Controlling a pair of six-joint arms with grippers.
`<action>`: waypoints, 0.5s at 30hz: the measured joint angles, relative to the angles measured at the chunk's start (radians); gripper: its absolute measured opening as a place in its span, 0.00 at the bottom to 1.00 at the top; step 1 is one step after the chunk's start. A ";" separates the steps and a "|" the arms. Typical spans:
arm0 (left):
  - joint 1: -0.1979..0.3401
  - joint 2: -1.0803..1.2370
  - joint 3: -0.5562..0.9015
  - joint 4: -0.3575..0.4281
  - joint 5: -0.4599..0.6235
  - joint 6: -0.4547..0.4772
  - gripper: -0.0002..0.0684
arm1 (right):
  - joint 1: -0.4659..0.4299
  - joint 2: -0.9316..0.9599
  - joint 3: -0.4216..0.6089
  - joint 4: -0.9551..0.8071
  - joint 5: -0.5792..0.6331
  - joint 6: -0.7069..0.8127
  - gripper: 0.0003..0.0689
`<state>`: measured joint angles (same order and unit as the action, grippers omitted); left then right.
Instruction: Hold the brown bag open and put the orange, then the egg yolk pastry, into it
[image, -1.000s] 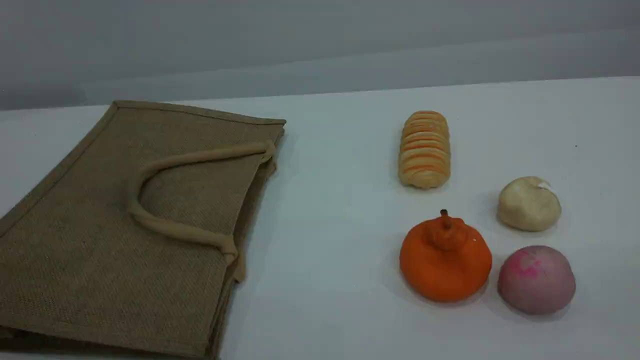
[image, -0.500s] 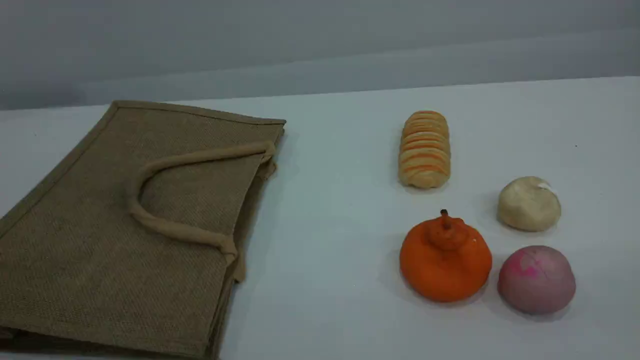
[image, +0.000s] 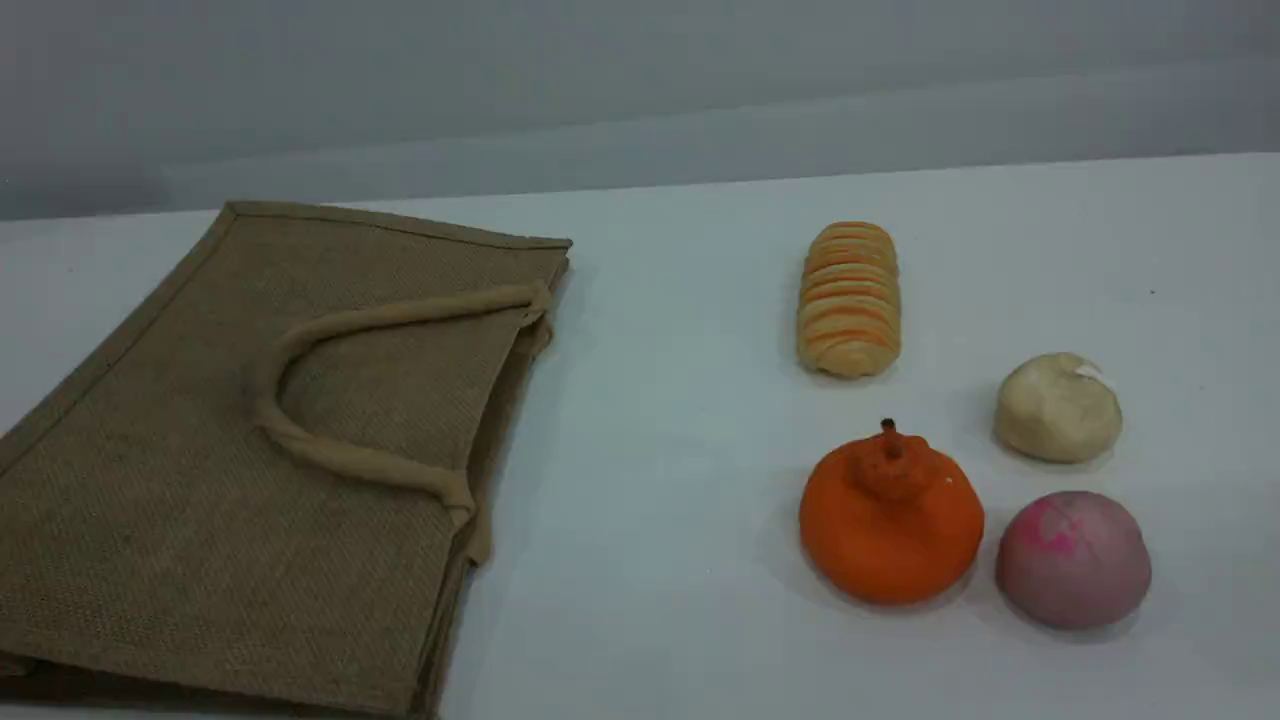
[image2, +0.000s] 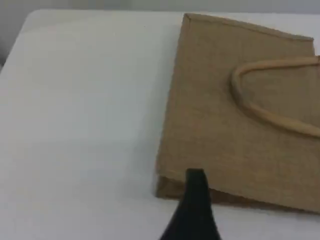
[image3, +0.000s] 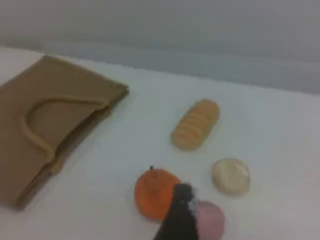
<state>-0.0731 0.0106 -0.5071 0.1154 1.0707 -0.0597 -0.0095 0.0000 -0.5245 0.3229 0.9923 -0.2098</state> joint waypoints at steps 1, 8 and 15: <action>-0.001 0.012 -0.006 0.007 -0.011 -0.002 0.82 | 0.000 0.000 0.000 0.000 0.000 0.000 0.86; -0.001 0.197 -0.053 0.073 -0.145 -0.078 0.82 | 0.000 0.119 -0.002 0.024 -0.078 0.000 0.86; -0.001 0.528 -0.136 0.072 -0.301 -0.120 0.82 | 0.000 0.340 -0.086 0.037 -0.189 0.000 0.86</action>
<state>-0.0741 0.5385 -0.6434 0.1870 0.7696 -0.1799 -0.0095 0.3397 -0.6107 0.3599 0.8036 -0.2098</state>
